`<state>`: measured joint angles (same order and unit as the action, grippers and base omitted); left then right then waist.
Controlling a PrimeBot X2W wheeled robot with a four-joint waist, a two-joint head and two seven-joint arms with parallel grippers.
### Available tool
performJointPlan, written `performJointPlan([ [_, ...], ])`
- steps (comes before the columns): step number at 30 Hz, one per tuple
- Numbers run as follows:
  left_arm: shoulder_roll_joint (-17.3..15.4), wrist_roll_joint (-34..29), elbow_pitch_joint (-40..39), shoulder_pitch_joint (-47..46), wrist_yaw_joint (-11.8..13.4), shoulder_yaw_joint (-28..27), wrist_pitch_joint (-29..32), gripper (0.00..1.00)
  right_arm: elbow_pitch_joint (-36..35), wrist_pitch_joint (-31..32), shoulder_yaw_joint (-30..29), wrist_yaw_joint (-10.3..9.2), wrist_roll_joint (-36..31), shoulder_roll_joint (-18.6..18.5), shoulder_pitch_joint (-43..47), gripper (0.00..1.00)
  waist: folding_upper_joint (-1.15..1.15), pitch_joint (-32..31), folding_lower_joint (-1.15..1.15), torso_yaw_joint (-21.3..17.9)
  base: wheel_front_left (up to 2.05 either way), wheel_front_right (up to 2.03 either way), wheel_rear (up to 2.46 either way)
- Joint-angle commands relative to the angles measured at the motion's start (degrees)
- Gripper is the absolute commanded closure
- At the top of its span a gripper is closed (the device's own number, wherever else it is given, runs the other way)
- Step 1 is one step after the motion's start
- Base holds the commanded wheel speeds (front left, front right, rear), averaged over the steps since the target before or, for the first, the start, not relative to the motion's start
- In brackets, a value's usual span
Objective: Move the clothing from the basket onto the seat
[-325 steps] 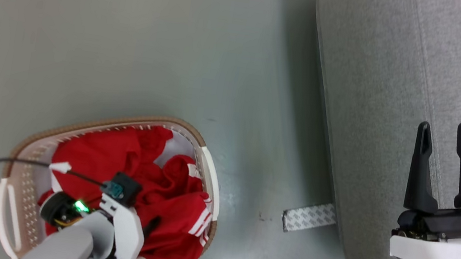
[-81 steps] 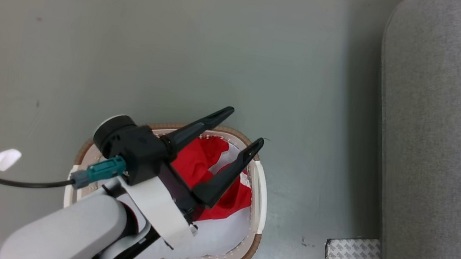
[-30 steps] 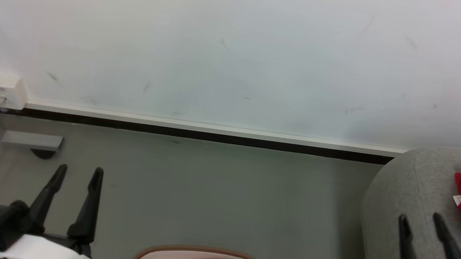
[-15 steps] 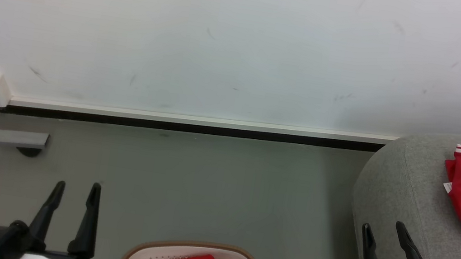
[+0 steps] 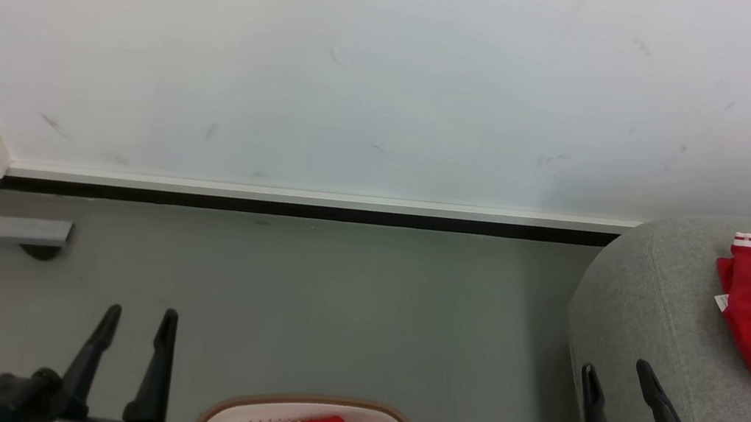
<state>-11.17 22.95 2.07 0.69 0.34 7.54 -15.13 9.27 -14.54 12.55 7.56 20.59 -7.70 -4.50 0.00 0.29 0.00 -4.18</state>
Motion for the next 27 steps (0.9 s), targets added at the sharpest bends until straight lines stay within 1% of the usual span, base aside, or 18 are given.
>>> performJointPlan([
  [1, 0.28, -0.29, 1.04, 0.48, -0.57, 0.15, -0.02, 0.0, -0.44, -0.24, -0.37, -0.14, -0.19, -0.4, -0.56, 0.0, 0.0, 0.15, 0.0, -0.07, 0.0, 0.0, 0.0],
  [5, 0.77, -0.87, 3.88, -1.29, -1.91, 2.2, 0.24, 0.0, -1.26, -0.32, -0.96, -0.14, -0.28, -0.76, -0.97, 0.0, 0.0, 1.57, 0.0, -0.72, 0.0, 0.0, 0.0],
  [8, 0.81, -1.04, 5.49, -3.22, -2.73, 3.48, 0.62, 0.0, -2.07, -0.4, -1.56, -0.15, -0.34, -0.61, -1.69, 0.0, 0.0, 4.09, 0.0, -1.72, 0.0, 0.0, 0.0],
  [9, 0.62, -1.11, 6.15, -4.07, -3.14, 3.81, 0.83, 0.0, -2.37, -0.43, -1.95, -0.15, 0.58, -0.11, -1.96, 0.0, 0.0, 5.04, 0.0, -2.04, 0.0, 0.0, 0.0],
  [11, -0.13, -1.55, 7.16, -5.91, -3.74, 4.31, 1.31, 0.0, -3.38, -0.49, -2.0, -0.15, 1.7, 0.19, -3.31, 0.0, 0.0, 7.47, 0.0, -2.87, 0.0, 0.0, 0.0],
  [16, -1.53, -2.19, 10.55, -11.24, -5.04, 6.06, 3.98, 0.0, -5.09, -0.6, -2.49, -0.15, 1.96, 0.65, -6.41, 0.0, 0.0, 14.55, 0.0, -4.55, 0.0, 0.0, 0.0],
  [20, -1.67, -0.87, 15.15, -15.88, -6.24, 7.67, 6.96, 0.0, -6.14, -0.61, -3.13, -0.14, 3.02, 1.86, -9.22, 0.0, 0.0, 20.08, 0.0, -6.06, 0.0, 0.0, 0.0],
  [21, -1.67, -0.87, 15.15, -15.88, -6.24, 7.67, 6.96, 0.0, -6.14, -0.61, -3.13, -0.14, 3.02, 1.86, -9.22, 0.0, 0.0, 20.08, 0.0, -6.06, 0.0, 0.0, 0.0],
  [23, -2.35, -1.26, 18.68, -18.1, -6.85, 9.27, 8.75, 0.0, -6.31, -0.62, -2.98, -0.15, 3.14, 2.02, -10.72, 0.0, 0.0, 22.39, 0.0, -6.86, 0.0, 0.0, 0.0],
  [27, -1.76, 0.5, 26.05, -22.67, -7.55, 12.8, 12.46, 0.0, -7.29, -0.65, -4.0, -0.15, 2.75, 2.62, -13.33, 0.0, 0.0, 26.15, 0.0, -8.26, 0.0, 0.0, 0.0],
])
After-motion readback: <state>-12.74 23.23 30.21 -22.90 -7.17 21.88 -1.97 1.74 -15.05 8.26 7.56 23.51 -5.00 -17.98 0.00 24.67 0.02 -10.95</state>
